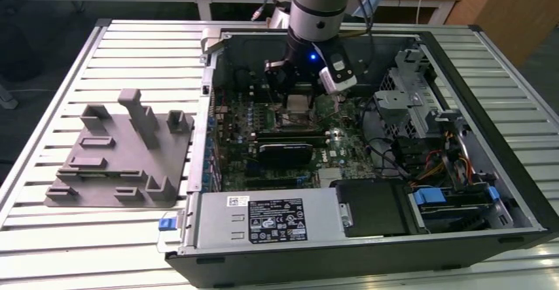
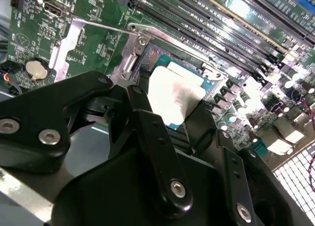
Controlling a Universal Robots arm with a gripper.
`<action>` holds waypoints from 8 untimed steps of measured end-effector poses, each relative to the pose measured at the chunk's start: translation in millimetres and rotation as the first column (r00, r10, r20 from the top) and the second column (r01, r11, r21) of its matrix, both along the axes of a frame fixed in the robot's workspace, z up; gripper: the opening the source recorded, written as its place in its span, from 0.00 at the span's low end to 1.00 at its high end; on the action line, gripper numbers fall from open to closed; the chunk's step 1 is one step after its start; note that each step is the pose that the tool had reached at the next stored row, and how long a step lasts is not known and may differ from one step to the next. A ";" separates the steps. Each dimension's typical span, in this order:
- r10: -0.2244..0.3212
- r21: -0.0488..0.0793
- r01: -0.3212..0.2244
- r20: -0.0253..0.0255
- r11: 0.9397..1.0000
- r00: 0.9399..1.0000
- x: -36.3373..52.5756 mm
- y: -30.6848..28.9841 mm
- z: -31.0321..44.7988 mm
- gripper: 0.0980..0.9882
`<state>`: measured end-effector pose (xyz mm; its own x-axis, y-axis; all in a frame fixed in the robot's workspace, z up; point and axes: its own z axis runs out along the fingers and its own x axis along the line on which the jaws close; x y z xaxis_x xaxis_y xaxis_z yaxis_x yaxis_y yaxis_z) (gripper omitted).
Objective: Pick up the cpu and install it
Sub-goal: 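Pick up the cpu and move it towards the insertion slot, then place the cpu into insertion slot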
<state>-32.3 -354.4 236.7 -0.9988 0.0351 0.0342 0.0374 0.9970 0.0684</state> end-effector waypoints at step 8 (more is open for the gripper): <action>0.000 0.000 0.000 0.000 1.000 1.000 0.0 0.0 -0.6 0.50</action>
<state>-32.3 -354.4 236.2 -0.9988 0.0351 0.0343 0.0374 0.9970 0.0682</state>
